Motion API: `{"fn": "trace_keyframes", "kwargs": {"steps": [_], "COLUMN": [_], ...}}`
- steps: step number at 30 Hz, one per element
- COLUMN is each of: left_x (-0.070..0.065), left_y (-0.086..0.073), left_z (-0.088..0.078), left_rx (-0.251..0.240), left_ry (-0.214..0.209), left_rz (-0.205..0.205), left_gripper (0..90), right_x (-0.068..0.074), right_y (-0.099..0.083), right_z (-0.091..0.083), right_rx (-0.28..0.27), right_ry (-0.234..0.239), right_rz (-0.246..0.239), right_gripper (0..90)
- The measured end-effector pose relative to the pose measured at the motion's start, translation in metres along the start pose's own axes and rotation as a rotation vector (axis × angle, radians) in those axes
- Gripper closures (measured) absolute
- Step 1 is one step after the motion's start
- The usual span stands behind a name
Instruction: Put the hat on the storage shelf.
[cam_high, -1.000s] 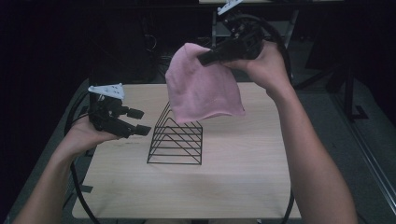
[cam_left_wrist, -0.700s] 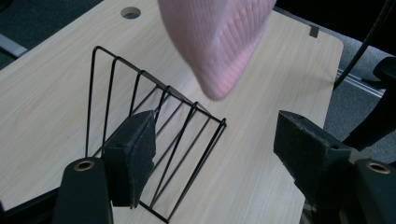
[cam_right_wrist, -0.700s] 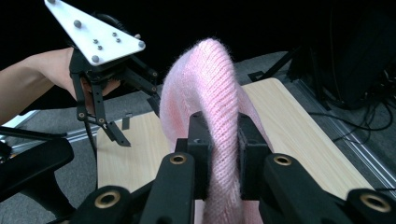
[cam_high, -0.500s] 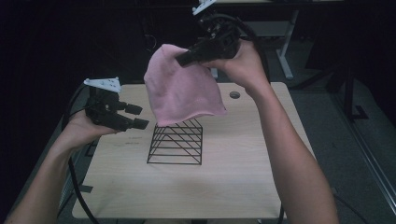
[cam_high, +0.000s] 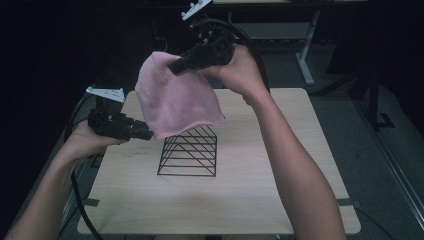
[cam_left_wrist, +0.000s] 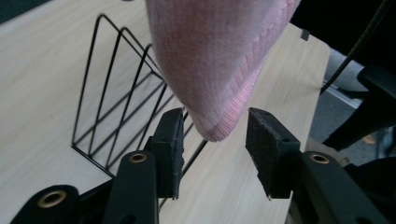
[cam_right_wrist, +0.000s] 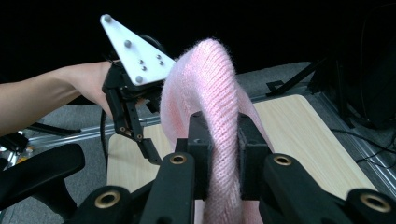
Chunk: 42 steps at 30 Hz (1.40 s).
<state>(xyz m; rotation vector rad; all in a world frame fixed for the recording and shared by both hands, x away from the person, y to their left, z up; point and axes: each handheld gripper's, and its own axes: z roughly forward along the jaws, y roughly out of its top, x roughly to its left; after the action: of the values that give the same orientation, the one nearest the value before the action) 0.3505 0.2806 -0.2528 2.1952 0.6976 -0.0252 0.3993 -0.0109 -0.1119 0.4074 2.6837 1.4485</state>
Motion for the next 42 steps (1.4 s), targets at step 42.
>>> {"fn": "trace_keyframes", "kwargs": {"steps": [42], "left_x": [0.013], "left_y": [0.004], "left_z": [0.038], "left_rx": [0.076], "left_ry": [0.096], "left_rz": [0.019], "left_gripper": [87.2], "right_x": [-0.032], "right_y": [-0.078], "right_z": [0.006], "right_rx": [-0.028], "right_ry": [0.0], "right_rz": [0.133], "right_gripper": [79.0]}}
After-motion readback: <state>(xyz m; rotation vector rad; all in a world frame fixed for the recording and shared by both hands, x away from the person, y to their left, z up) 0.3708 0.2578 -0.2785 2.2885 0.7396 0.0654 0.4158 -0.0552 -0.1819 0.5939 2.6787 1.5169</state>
